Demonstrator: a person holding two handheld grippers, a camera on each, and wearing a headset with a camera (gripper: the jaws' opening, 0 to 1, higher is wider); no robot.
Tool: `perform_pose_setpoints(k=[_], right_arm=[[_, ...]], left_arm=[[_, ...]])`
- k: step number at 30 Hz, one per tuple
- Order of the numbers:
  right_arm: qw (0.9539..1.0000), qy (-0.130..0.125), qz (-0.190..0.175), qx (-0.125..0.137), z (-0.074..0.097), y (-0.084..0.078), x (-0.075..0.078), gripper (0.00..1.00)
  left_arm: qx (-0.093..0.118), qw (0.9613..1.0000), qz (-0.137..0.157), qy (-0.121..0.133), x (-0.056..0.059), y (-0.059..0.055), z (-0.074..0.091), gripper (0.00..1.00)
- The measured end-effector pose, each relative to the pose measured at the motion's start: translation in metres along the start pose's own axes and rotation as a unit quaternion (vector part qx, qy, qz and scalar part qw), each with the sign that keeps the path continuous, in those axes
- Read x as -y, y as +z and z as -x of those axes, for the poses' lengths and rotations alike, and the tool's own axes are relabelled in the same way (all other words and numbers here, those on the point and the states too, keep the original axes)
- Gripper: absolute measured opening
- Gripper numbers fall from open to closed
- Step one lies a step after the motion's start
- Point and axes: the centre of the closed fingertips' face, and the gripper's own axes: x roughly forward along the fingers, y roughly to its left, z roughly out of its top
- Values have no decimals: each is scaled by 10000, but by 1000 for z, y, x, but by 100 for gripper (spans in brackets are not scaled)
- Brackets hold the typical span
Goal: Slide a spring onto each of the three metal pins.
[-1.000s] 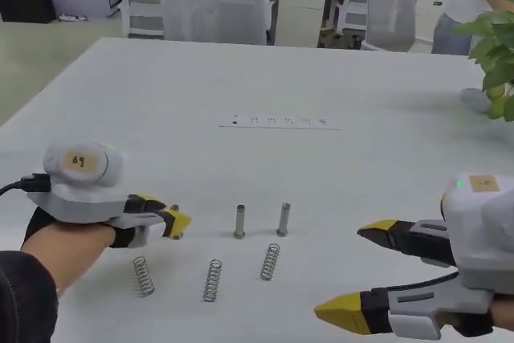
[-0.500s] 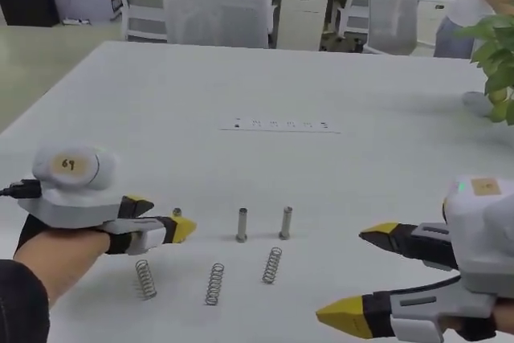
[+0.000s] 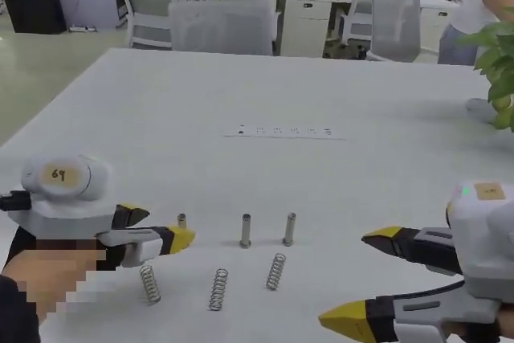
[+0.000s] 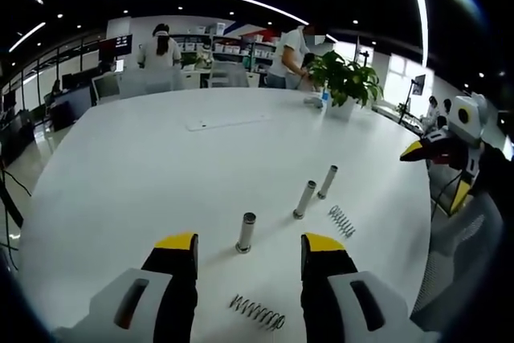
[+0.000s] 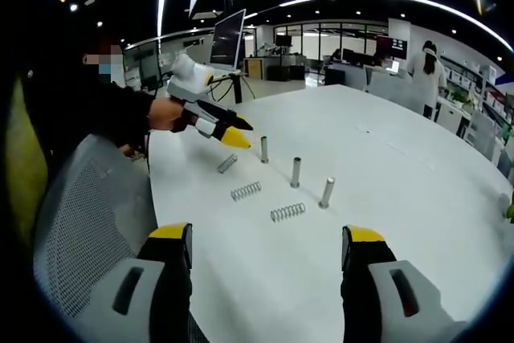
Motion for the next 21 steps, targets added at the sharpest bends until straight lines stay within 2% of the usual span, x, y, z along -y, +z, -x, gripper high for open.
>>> perform_pose_setpoints(k=[8,12,21], right_arm=[[10000,12,17,43,0,3,-1,75],[10000,16,26,44,0,3,-1,75],[10000,21,50,59,-1,6,-2,75]], left_arm=[[-283,9994,-45,208,-6,-21,7,47],[-406,9988,-112,235,-6,-31,9,47],[-675,9973,-167,236,4,-46,14,47]])
